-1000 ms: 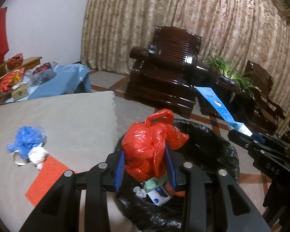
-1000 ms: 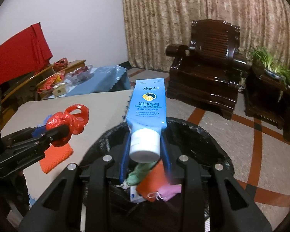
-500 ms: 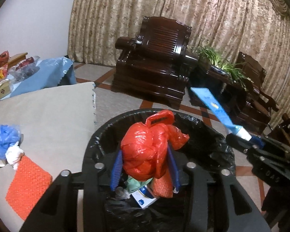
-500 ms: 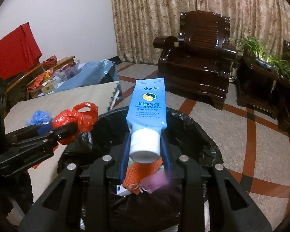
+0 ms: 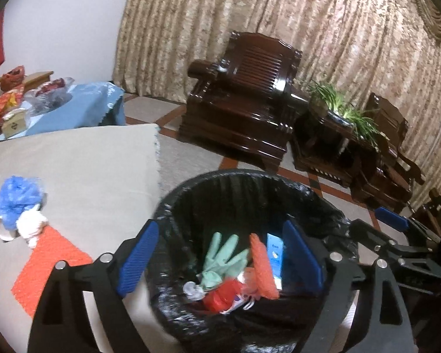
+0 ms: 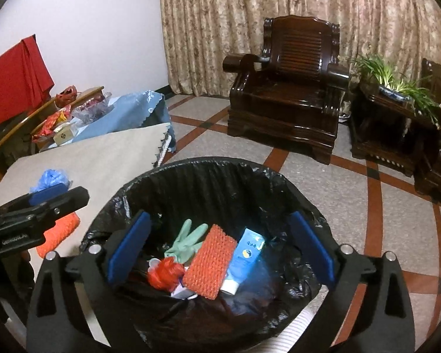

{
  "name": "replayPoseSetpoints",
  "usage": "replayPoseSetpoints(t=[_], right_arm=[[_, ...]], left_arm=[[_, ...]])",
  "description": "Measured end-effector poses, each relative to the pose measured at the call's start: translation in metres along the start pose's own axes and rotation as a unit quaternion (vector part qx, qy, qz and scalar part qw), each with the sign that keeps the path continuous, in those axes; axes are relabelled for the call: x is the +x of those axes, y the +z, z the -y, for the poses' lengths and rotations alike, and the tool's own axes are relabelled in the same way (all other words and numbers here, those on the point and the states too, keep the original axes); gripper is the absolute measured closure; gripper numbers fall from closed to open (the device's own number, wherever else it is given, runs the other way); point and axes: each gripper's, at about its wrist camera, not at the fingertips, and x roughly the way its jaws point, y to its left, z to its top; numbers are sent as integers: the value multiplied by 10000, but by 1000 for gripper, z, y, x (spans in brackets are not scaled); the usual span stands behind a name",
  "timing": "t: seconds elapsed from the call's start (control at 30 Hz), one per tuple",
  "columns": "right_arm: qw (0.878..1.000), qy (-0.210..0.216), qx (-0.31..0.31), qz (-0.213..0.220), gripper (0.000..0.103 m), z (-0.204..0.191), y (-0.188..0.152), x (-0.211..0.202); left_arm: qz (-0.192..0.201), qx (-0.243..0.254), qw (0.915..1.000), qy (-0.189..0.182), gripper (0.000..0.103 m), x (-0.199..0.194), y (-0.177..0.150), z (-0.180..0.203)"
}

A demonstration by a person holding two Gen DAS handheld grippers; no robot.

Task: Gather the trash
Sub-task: 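Move both grippers back to the orange foam net and blue bag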

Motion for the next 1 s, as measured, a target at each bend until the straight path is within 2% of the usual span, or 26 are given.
replayPoseSetpoints(t=[0.2, 0.4, 0.8, 1.0], right_arm=[[9998, 131, -156, 67, 6, -19, 5, -3], [9988, 405, -259, 115, 6, -47, 12, -1], [9882, 1230, -901, 141, 5, -141, 24, 17], [9806, 1571, -1175, 21, 5, -189, 18, 32]], left_arm=[[255, -54, 9987, 429, 9, -27, -2, -27], [462, -266, 9936, 993, 6, -58, -7, -68], [574, -752, 9770, 1913, 6, -105, -35, -147], [542, -905, 9706, 2163, 6, -118, -46, -176]])
